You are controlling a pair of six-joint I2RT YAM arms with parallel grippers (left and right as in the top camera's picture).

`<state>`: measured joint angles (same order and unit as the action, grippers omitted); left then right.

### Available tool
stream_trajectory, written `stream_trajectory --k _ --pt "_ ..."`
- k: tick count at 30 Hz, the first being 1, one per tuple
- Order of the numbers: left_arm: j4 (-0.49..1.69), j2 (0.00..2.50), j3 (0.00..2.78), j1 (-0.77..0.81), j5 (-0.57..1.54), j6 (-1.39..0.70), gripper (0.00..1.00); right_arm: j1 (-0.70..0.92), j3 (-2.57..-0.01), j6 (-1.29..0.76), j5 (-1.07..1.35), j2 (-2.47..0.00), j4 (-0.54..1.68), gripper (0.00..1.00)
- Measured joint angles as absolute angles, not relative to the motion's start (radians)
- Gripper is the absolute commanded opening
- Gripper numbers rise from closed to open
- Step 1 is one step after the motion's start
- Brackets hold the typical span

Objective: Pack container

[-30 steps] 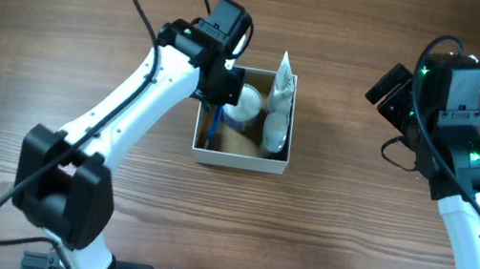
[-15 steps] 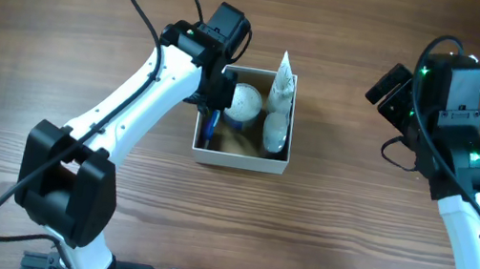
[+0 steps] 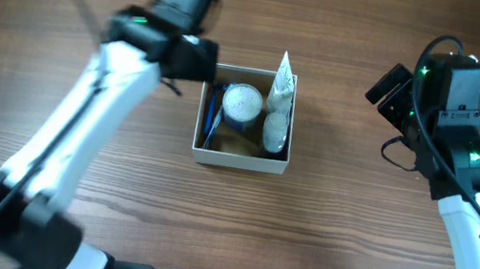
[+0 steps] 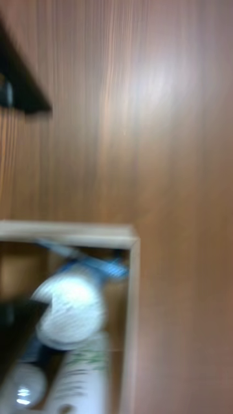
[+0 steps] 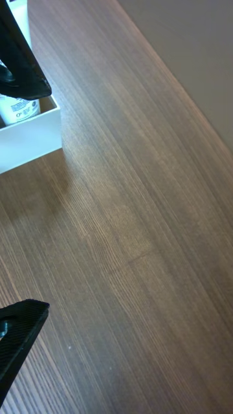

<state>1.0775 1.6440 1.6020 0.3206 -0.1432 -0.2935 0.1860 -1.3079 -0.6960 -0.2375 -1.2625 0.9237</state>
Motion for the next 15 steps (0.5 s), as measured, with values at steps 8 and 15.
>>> stream_trajectory --k 8,15 --pt "1.079 1.468 1.621 0.134 -0.229 -0.294 1.0 0.186 -1.308 -0.696 -0.237 -1.262 0.923 1.0" --pt "1.081 1.468 1.621 0.122 -0.239 -0.294 1.0 0.186 -1.308 -0.696 -0.237 -1.262 0.924 1.0"
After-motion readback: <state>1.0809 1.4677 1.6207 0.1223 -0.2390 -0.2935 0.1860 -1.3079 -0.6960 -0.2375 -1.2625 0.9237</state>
